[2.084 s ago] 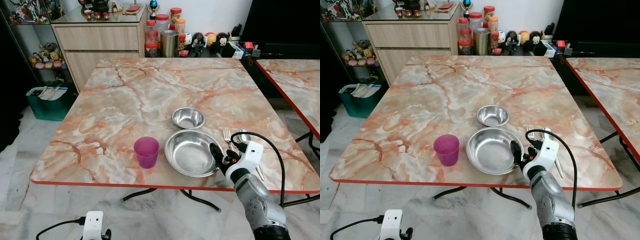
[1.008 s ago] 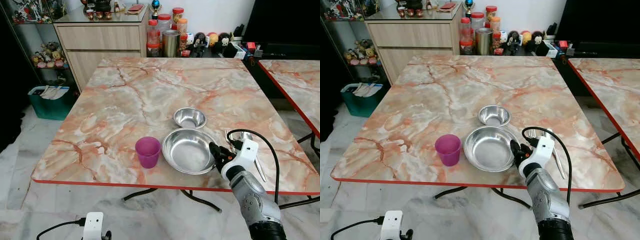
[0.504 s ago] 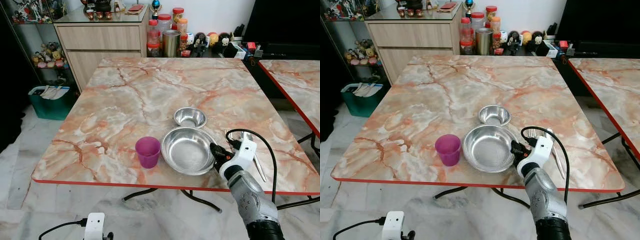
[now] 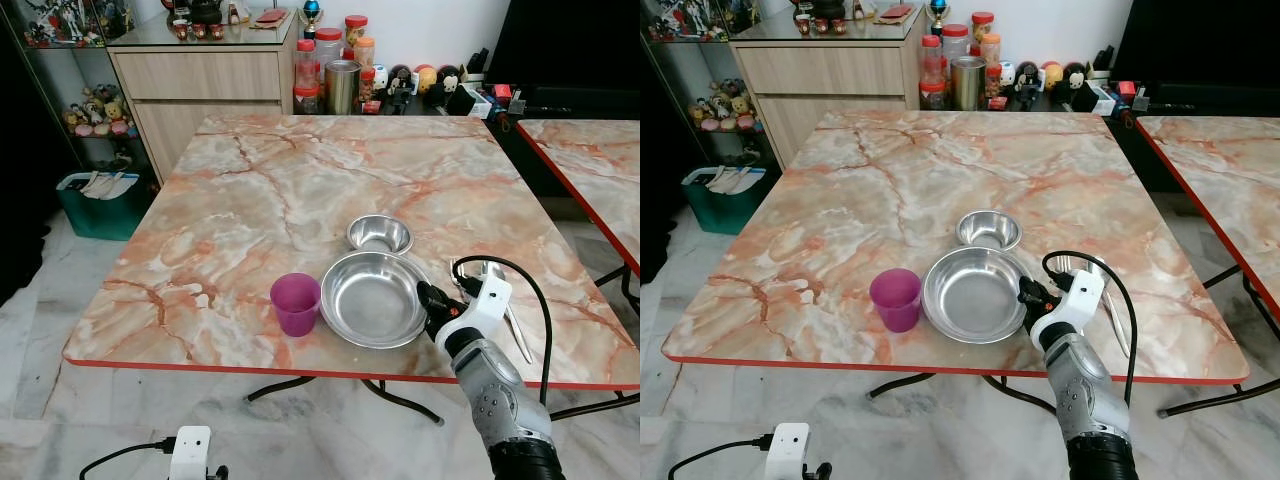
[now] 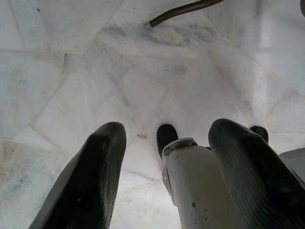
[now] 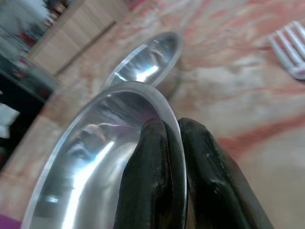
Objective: Setting the table
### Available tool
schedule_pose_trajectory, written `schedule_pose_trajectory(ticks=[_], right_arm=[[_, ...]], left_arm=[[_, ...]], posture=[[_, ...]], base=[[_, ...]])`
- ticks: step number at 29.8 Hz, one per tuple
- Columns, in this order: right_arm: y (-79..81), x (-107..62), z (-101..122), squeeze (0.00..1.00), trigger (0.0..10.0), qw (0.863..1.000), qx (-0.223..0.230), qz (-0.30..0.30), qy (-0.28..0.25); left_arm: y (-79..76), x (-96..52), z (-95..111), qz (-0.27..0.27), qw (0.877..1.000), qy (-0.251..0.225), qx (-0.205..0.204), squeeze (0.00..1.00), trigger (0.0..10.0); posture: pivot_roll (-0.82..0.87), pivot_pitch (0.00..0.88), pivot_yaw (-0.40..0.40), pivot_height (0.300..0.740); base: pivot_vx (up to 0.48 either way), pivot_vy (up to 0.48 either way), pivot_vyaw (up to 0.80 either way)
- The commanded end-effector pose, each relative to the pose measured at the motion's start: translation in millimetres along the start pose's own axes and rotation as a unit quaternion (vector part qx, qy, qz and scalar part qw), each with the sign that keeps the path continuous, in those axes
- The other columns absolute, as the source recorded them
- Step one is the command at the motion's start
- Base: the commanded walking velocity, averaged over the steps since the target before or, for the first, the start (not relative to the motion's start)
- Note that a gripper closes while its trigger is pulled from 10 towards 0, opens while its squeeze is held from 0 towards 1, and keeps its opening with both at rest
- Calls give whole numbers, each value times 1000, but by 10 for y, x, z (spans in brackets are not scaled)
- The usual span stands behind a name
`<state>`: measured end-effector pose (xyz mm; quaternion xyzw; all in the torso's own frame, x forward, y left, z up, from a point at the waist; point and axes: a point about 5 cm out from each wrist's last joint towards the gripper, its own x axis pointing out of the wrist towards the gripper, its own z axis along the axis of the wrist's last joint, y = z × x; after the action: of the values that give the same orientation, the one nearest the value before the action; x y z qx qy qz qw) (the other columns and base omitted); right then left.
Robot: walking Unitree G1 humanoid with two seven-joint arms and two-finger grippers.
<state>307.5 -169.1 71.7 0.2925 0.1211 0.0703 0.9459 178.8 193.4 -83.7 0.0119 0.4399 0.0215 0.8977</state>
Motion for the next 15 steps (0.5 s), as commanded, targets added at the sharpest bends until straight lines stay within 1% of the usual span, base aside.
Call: schedule_pose_trajectory(ticks=[1, 2, 3, 6, 11, 15], right_arm=[[53, 1, 59, 0, 0, 1000, 7, 19, -14], [58, 1, 62, 0, 0, 1000, 8, 21, -15], [154, -13, 104, 0, 10000, 997, 21, 62, -29], [249, -39, 147, 0, 10000, 993, 34, 105, -47], [250, -52, 183, 0, 10000, 992, 31, 113, -57], [264, -72, 285, 0, 10000, 987, 49, 131, -82]], left_arm=[[10, 0, -4, -2, 1000, 4, 10, 0, 10000], [10, 0, -4, -2, 1000, 4, 9, 0, 10000], [9, -1, -5, -1, 1000, 3, 9, 0, 10000], [5, -1, -4, -1, 1000, 2, 8, 0, 10000], [-2, 0, 1, -2, 1000, -1, 6, 0, 10000], [-8, -1, 2, -3, 1000, -4, 4, 0, 10000]], posture=[[1, 0, 10, 719], [1, 0, 10, 719], [0, 0, 10, 719], [1, 0, 9, 719], [2, 0, 7, 719], [3, 0, 8, 719]], base=[[0, 0, 0], [0, 0, 0], [0, 0, 0], [0, 0, 0], [0, 0, 0], [0, 0, 0]])
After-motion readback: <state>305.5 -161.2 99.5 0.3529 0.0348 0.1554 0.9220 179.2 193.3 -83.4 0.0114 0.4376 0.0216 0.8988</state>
